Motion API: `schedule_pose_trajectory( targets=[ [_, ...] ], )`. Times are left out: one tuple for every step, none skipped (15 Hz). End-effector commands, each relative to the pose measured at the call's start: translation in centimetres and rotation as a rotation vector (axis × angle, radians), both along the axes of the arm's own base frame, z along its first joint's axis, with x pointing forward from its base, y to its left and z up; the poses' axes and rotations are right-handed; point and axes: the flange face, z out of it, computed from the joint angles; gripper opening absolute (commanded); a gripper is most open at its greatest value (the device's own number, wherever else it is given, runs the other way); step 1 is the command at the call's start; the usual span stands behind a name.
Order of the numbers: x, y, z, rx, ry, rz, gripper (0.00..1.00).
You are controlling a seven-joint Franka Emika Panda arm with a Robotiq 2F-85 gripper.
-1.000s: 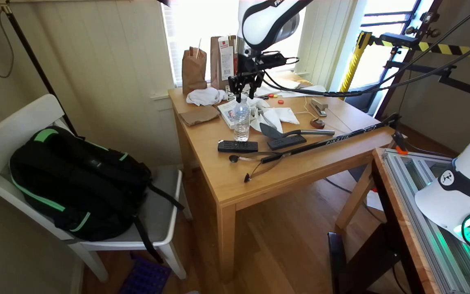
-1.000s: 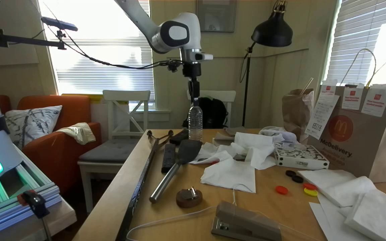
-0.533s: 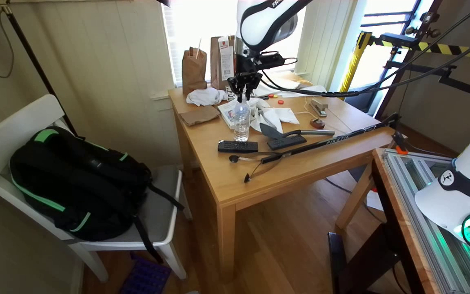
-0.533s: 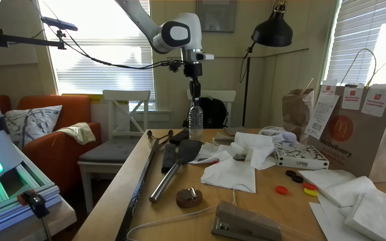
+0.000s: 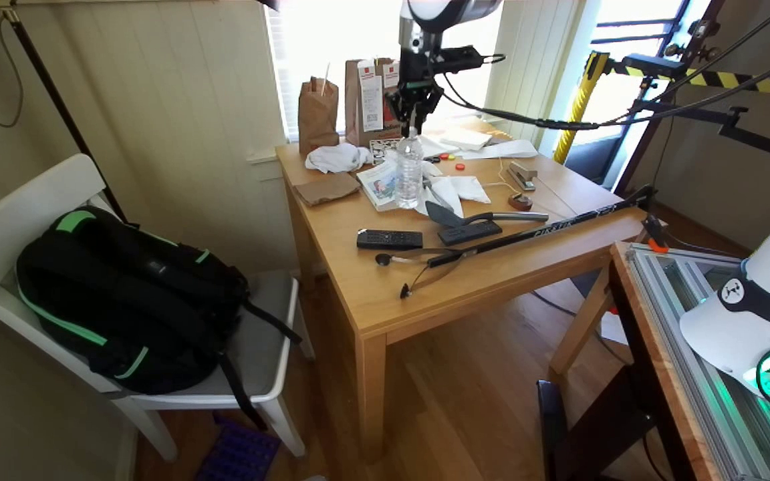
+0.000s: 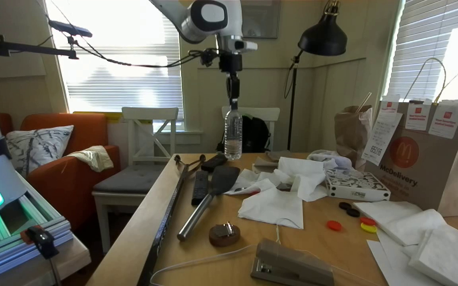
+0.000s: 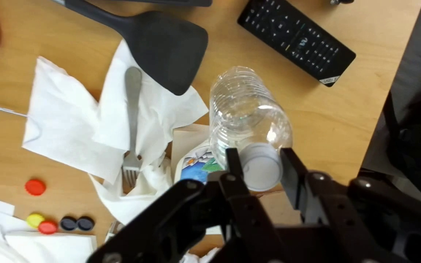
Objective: Move the bottle to the right
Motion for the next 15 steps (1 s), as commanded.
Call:
schedule_pose_trajectory(
  targets=[
    [-4.8, -4.0, 5.1, 0.006, 0.033, -0.069, 0.08],
    [-6.3, -6.0, 6.0, 0.003, 0.039, -0.129, 0.08],
    [-7.9, -8.0, 7.1, -0.001, 0.039, -0.188, 0.08],
    [-9.7, -10.0, 8.0, -0.007, 0.042, -0.228, 0.08],
    [-11.6, -12.0, 8.7, -0.017, 0.04, -0.28, 0.08],
    [-13.5, -13.8, 9.0, -0.019, 0.046, -0.33, 0.08],
    [-15.6, -15.5, 9.2, -0.02, 0.045, -0.386, 0.08],
    [-17.8, -17.0, 9.3, -0.014, 0.044, -0.449, 0.08],
    [-19.7, -18.3, 9.3, -0.011, 0.04, -0.503, 0.08],
    [-21.8, -19.3, 9.2, -0.006, 0.042, -0.563, 0.08],
    [-23.9, -20.0, 8.9, 0.008, 0.038, -0.612, 0.08],
    [-25.9, -20.5, 8.4, 0.024, 0.037, -0.645, 0.08],
    [-27.8, -20.8, 7.8, 0.032, 0.036, -0.685, 0.08],
    [-29.9, -20.8, 7.1, 0.042, 0.046, -0.722, 0.08],
    [-32.1, -20.6, 6.3, 0.057, 0.062, -0.739, 0.08]
  ],
)
